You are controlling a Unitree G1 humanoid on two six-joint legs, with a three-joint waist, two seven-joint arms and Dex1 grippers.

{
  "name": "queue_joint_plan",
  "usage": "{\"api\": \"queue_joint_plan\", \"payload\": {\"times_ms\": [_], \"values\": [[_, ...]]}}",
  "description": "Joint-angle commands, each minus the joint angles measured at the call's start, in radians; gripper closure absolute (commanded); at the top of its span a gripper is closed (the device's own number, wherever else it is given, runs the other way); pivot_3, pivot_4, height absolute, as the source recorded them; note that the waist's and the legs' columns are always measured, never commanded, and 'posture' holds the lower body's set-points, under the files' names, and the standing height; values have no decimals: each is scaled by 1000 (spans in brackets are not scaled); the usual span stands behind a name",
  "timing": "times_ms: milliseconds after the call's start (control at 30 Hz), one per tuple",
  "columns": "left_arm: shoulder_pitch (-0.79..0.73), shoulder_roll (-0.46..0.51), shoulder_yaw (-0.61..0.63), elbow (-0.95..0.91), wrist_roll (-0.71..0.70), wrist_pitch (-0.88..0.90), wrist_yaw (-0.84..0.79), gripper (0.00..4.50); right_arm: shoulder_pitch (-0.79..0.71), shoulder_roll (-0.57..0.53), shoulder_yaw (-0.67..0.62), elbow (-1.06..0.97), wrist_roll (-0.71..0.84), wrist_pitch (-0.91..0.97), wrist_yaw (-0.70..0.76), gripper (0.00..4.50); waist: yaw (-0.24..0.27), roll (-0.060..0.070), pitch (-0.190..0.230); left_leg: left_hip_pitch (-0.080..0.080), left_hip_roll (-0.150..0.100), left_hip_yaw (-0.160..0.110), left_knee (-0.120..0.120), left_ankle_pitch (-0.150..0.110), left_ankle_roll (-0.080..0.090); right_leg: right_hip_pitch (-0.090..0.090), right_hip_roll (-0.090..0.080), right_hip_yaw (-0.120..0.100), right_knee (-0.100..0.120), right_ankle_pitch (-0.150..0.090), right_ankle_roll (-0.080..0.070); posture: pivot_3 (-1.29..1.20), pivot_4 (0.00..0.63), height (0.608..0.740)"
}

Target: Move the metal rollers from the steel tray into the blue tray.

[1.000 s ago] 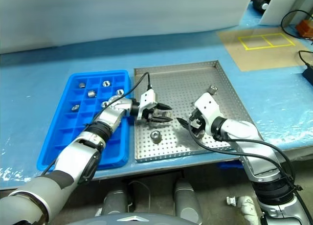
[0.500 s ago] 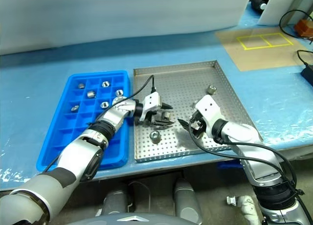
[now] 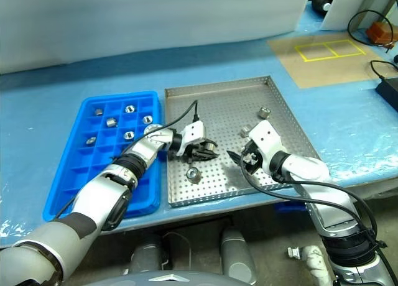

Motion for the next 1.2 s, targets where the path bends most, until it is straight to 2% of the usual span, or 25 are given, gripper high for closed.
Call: {"api": "queue_joint_plan", "payload": {"times_ms": [33,100,267,367,533,700,800,967,1133,1200], "values": [[35,14,-3,28,9,9,10,3176,-19,4,-22,-19,-4,-14,-4,41,0,0,0,0,0,0,0,0,0,0,0,0,0,1,-1,-539,150,740],[38,15,5,21,-9,9,-36,3176,-21,5,-21,-17,-5,-15,-3,41,0,0,0,0,0,0,0,0,0,0,0,0,0,2,-3,-538,150,740],[19,17,2,24,17,-29,54,3176,-23,6,-18,-14,-7,-18,0,41,0,0,0,0,0,0,0,0,0,0,0,0,0,2,-3,-534,150,740],[-6,5,51,-21,-48,-11,36,3176,-24,4,-16,-19,-1,-15,9,41,0,0,0,0,0,0,0,0,0,0,0,0,0,-1,1,-521,150,740],[-35,36,133,-191,-198,65,-96,3176,-62,-2,0,9,-6,-30,41,41,4,-3,2,-6,0,0,0,0,0,-5,0,0,0,3,-5,-479,150,740],[9,115,161,-410,-263,159,-126,3176,-141,8,40,61,-9,-67,95,41,11,-3,2,-9,0,0,-1,0,0,-9,0,-1,0,3,-5,-398,150,740],[80,186,175,-609,-324,287,-143,3176,-215,19,72,107,-3,-98,153,41,12,-3,3,-8,1,0,-3,0,0,-9,0,0,1,3,-5,-323,150,740],[310,367,202,-991,-405,506,-133,3176,-377,75,147,254,-1,-179,281,41,30,-2,3,-7,4,0,-4,1,-2,-10,1,-2,2,3,-5,-172,150,740],[495,471,304,-1239,-504,684,-17,3176,-521,153,220,407,-14,-290,418,41,89,-1,5,-7,8,0,-5,4,-6,-10,3,-6,4,3,-6,-4,150,740],[593,512,352,-1316,-494,686,29,3176,-593,205,250,499,-32,-349,461,41,110,-1,5,-7,8,0,-5,4,-6,-10,2,-7,4,3,-6,34,150,740]]}}
